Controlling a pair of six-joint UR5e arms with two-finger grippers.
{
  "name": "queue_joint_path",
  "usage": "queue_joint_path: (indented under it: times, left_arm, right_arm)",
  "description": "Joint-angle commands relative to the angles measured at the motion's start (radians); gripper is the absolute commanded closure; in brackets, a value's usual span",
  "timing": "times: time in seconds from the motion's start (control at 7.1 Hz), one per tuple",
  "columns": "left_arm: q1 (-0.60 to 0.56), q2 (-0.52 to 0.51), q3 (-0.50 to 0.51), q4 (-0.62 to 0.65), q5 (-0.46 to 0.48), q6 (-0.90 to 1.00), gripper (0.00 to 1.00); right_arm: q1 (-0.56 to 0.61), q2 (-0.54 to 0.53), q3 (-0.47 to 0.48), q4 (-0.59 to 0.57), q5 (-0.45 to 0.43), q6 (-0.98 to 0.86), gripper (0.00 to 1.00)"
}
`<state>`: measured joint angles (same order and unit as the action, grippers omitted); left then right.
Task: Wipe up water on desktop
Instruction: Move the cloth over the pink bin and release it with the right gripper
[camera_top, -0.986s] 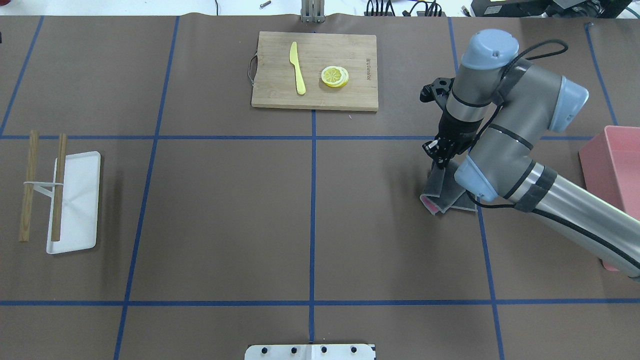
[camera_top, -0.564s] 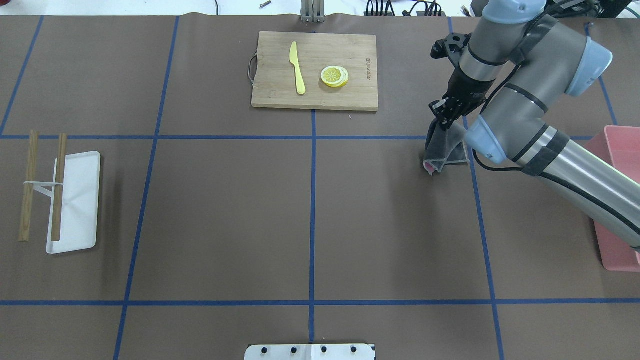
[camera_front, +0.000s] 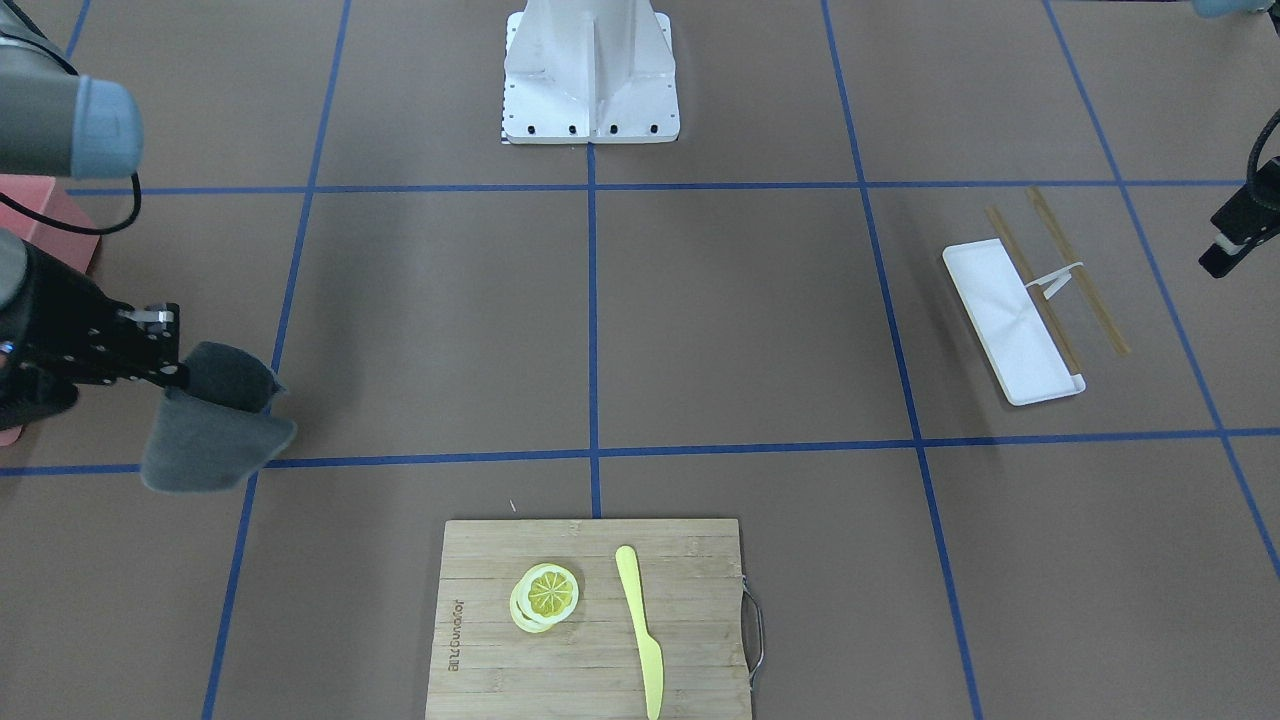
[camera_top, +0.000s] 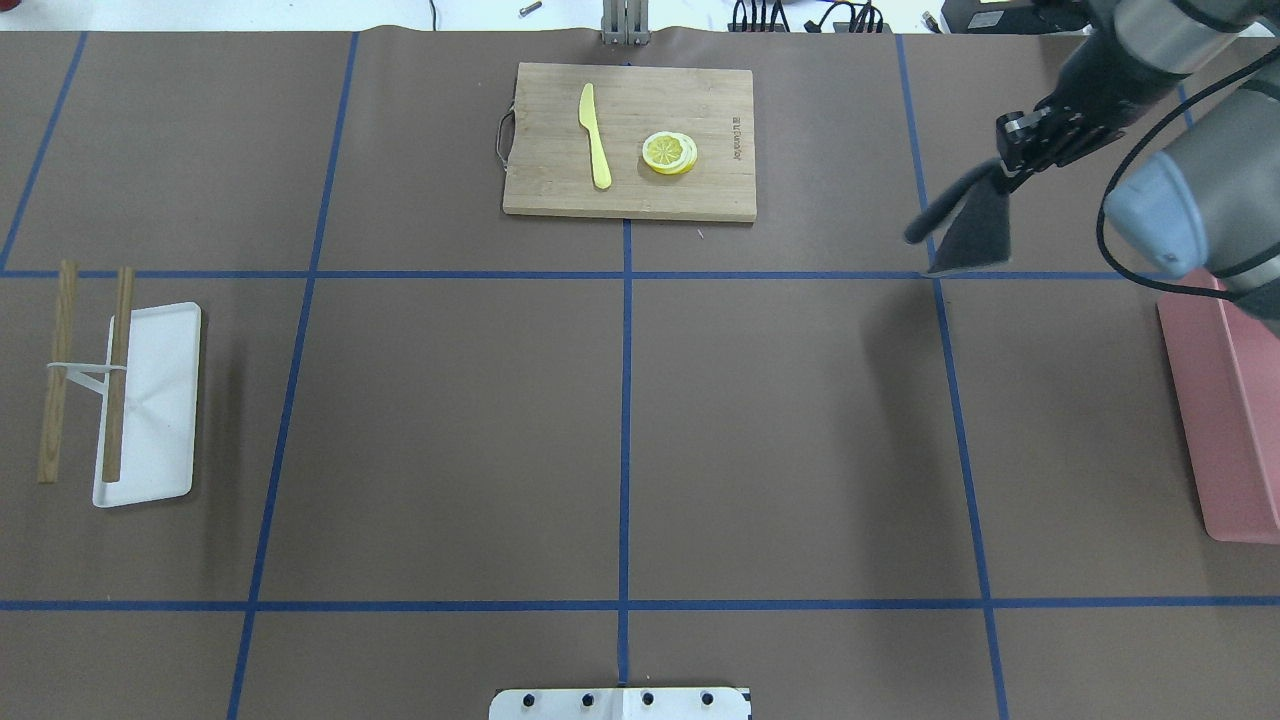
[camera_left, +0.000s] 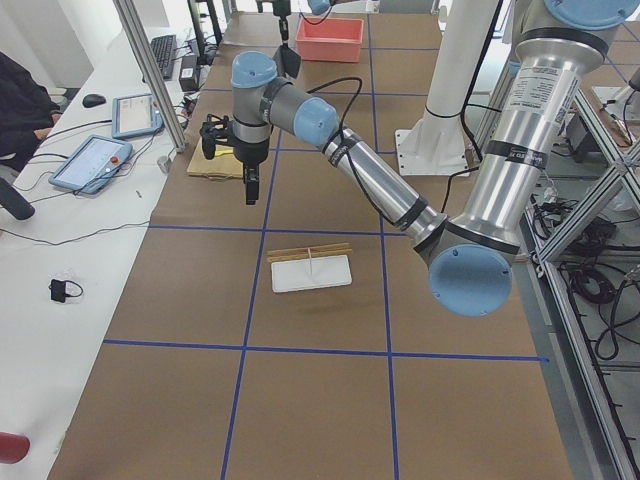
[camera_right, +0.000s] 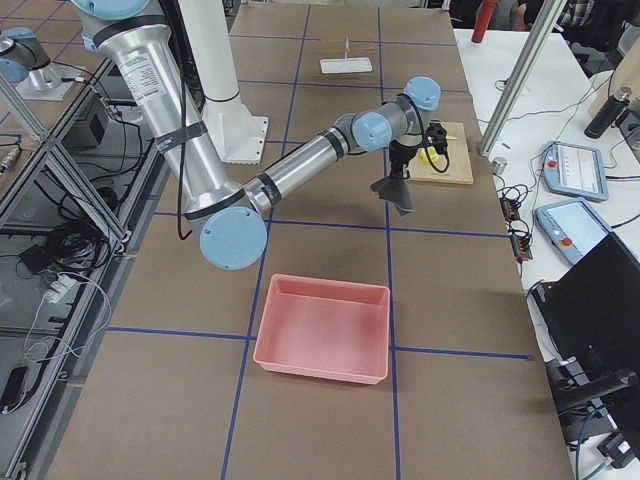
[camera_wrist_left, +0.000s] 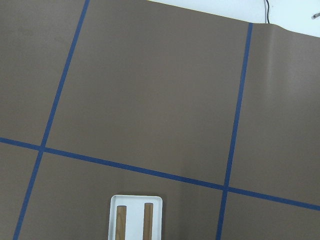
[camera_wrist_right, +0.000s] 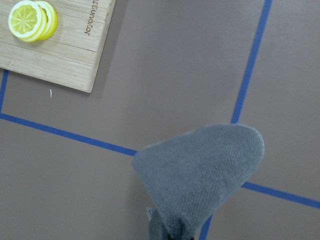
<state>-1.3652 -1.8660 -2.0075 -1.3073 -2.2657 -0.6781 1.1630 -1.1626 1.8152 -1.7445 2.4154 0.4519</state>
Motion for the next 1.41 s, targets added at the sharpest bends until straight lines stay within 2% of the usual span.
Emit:
queue_joint_path:
  times: [0.0,0.14,0.28,0.56,1.13,1.27]
  left_arm:
    - [0.0,0.001,-0.004,0.0,0.0,0.0,0.02]
    - [0.0,0.001,-0.007,0.0,0.0,-0.001,0.02]
    - [0.0,0.001,-0.01,0.0,0.0,-0.003,0.02]
    - [0.0,0.001,-0.019,0.0,0.0,-0.005,0.02]
    - [0.0,-0.001,-0.027,0.0,0.0,-0.009,0.02]
    - [0.0,-0.001,-0.025,0.0,0.0,-0.009,0.02]
  right_arm:
    - [0.137,-0.115,0.252,-0.281,0.001,-0.065,1.0]
    - [0.218,-0.222,0.292,-0.317,-0.002,-0.243,1.0]
    - [0.284,-0.332,0.283,-0.319,-0.019,-0.441,1.0]
    - [0.337,-0.46,0.263,-0.32,-0.134,-0.622,1.0]
    - [0.336,-0.5,0.175,-0.316,-0.162,-0.714,1.0]
    - [0.336,-0.494,0.159,-0.31,-0.16,-0.714,0.22]
